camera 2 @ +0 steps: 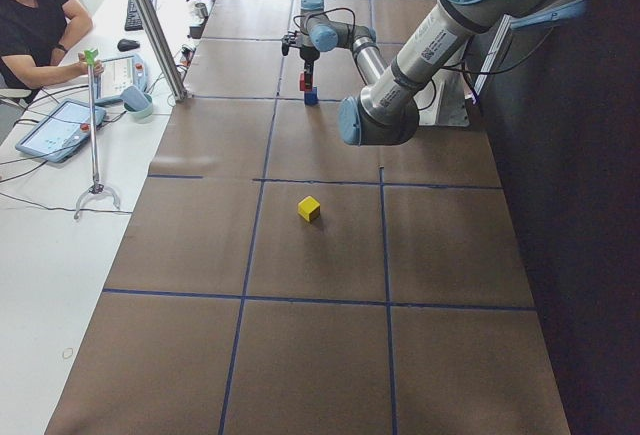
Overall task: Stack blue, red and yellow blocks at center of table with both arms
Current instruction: 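Carry the red cube with the left gripper above the blue cube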
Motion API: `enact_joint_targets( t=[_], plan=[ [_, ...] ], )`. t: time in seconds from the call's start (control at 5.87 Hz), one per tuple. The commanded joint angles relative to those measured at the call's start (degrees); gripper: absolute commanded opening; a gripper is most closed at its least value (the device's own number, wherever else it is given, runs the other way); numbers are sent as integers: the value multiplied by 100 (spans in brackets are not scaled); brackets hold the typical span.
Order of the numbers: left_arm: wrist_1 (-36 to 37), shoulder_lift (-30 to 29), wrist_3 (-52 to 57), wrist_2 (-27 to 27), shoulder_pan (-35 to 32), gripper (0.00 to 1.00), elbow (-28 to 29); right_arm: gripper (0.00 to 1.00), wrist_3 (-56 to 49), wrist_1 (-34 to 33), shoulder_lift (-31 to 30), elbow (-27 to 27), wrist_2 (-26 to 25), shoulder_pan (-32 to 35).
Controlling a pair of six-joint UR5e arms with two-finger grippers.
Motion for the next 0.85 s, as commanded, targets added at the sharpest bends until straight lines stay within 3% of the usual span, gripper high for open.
enact_joint_targets(
  t=[0.0,0.68],
  plan=[
    [27,12,-109,0,5,10,-25,100,9,2,8,-10,0,-6],
    [54,204,-268,-8,22,12,-217,100,9,2,8,-37,0,-6]
  ],
)
